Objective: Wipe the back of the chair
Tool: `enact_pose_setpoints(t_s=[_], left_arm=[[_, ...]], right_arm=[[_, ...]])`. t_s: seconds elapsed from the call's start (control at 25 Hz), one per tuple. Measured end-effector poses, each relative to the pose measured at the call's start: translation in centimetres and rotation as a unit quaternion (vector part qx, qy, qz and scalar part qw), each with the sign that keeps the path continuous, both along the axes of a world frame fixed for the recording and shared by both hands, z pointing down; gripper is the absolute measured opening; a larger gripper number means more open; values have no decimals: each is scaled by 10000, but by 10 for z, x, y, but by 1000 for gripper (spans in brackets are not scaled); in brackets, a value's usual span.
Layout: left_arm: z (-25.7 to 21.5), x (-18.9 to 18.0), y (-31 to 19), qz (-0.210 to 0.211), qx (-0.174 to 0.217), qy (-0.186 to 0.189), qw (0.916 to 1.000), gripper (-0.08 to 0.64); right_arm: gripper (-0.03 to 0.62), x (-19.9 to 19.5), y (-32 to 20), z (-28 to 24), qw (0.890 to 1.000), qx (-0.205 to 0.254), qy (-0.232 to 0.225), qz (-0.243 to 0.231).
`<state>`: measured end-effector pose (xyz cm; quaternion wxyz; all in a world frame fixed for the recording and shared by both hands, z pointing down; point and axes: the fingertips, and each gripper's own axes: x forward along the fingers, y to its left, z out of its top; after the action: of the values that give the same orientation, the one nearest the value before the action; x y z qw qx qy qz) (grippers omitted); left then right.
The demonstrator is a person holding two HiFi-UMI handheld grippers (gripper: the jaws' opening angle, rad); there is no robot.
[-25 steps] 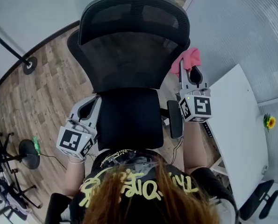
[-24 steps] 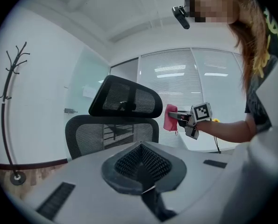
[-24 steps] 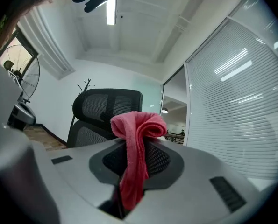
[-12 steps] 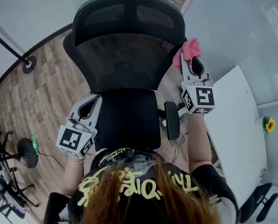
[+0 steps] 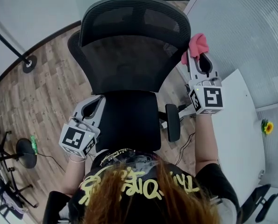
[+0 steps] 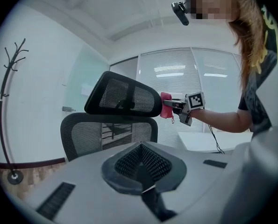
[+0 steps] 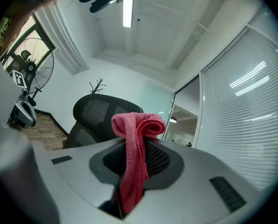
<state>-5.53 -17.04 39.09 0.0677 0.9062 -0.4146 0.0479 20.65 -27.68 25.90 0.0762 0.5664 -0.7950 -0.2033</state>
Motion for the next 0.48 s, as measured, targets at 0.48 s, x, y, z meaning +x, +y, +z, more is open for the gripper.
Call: enact_pose_setpoints(t_s=[0.48], left_arm=[[0, -10, -5, 215, 29, 88, 9997, -9]], right_arm=[[74, -22, -20, -53, 9991, 47, 362, 192]])
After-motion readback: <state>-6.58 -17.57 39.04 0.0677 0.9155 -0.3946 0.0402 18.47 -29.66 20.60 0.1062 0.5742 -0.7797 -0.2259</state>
